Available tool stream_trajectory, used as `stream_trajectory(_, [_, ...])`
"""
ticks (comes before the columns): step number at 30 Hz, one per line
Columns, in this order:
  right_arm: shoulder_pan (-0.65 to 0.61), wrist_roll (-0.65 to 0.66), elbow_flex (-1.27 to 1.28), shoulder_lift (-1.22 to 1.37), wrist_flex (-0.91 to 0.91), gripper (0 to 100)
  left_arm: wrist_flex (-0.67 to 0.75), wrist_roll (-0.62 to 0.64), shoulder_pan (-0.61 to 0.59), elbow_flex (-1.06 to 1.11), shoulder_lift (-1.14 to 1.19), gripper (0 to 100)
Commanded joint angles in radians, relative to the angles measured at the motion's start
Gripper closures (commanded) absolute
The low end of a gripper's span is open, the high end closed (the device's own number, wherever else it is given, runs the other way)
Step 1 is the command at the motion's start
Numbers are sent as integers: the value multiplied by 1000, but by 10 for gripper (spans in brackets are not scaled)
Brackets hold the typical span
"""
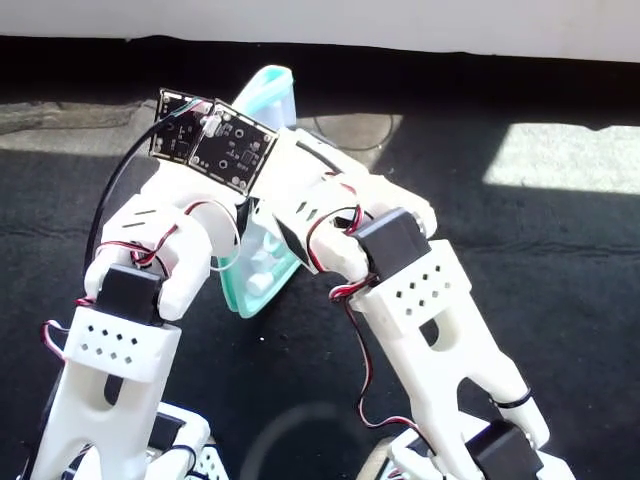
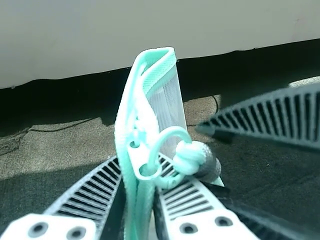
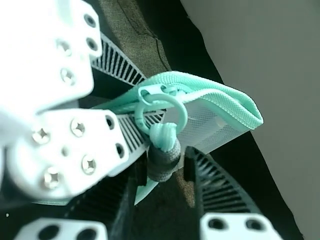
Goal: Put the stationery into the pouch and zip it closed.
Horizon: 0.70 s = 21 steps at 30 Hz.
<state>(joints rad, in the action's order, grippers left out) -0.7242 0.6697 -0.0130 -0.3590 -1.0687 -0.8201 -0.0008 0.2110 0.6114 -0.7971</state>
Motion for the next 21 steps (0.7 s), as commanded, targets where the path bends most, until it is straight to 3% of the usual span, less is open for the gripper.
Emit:
stream_trajectory(1, [-30,14,-48,-1,45,991,-6,-5,1,-27,4,987])
stream_trajectory(10, [-30,14,-50,-8,39,991,-6,-5,-2,-24,4,987])
stream_trajectory(16, [-30,-49,-48,4,47,793,-6,-5,-1,-25,4,987])
stream_trajectory(21, [-30,-74,-48,50,85,786,-6,-5,2,-27,-1,987])
